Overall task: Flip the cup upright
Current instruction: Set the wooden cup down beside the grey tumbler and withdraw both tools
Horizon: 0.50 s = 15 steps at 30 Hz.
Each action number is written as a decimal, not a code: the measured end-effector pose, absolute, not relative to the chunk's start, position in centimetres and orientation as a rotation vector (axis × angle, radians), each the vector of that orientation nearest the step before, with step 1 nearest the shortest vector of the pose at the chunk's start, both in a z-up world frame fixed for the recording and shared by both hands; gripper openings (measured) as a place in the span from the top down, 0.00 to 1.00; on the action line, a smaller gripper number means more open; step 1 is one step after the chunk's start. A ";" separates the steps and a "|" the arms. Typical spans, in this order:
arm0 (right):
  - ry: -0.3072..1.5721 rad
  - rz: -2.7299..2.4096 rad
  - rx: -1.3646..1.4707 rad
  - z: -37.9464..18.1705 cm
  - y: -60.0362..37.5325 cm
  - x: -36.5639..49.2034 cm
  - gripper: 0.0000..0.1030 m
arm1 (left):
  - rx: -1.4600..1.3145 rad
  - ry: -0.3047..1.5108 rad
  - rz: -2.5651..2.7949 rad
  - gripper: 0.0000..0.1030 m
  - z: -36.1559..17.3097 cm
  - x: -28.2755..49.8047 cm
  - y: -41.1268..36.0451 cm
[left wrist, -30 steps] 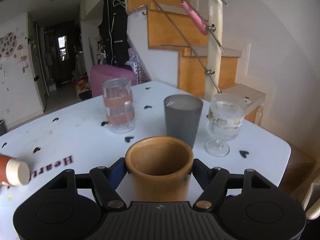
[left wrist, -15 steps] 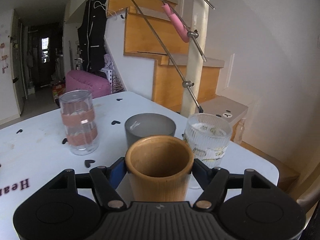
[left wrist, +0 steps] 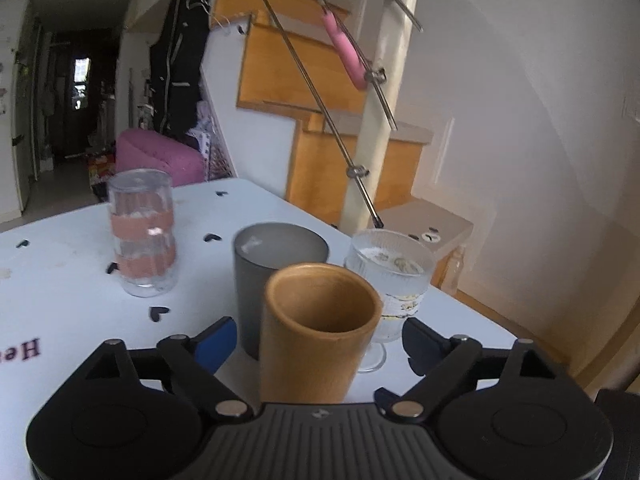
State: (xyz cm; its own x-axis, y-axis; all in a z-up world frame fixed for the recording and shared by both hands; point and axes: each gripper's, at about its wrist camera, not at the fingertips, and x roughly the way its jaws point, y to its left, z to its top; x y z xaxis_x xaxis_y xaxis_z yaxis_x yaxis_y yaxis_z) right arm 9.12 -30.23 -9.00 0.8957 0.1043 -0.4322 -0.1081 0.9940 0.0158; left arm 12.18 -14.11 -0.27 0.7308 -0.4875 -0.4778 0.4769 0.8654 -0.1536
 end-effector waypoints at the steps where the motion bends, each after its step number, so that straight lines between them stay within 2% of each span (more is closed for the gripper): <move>1: 0.442 0.114 -0.008 -8.8 -30.3 8.8 0.44 | -0.020 0.523 -0.523 0.09 -0.1 11.7 -13.6; 12: 0.399 0.111 0.013 -5.1 -30.4 6.0 0.29 | 0.010 0.446 -0.337 0.00 0.8 6.6 -6.9; 15: 0.384 0.117 0.012 -4.2 -30.3 5.3 0.19 | -0.003 0.473 -0.292 0.00 0.4 5.7 -5.5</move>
